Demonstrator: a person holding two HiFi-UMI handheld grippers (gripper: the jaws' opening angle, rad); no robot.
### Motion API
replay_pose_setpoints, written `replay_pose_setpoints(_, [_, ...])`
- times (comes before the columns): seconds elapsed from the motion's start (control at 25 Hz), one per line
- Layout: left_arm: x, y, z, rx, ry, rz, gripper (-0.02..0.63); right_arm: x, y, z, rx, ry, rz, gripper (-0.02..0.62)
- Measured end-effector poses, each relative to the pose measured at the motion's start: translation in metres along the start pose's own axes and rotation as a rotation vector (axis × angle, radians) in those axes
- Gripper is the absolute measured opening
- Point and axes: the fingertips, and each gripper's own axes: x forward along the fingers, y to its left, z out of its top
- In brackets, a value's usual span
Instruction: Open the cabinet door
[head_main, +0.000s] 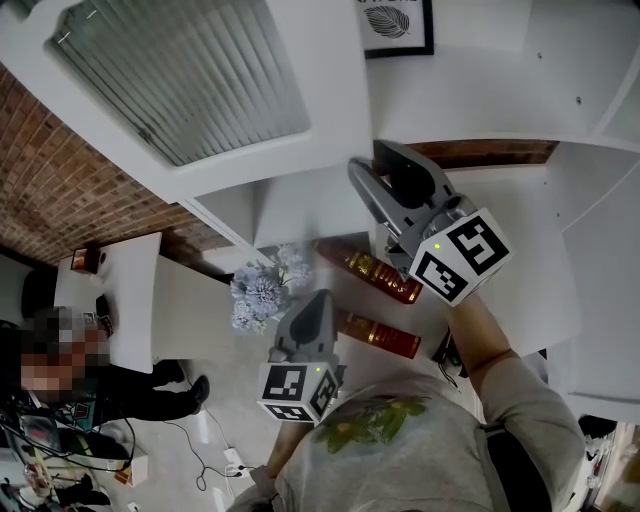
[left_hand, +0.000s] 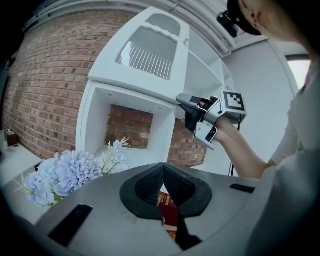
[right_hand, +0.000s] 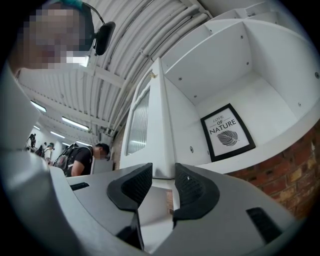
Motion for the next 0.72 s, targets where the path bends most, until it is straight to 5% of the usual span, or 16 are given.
replay_pose_setpoints(0.72, [0.0013, -0.0037, 0.0071, 0.014, -0.029, -0.009, 0.011, -0.0081, 0.0057, 0.0021, -0.05, -0.02, 0.062, 0.11])
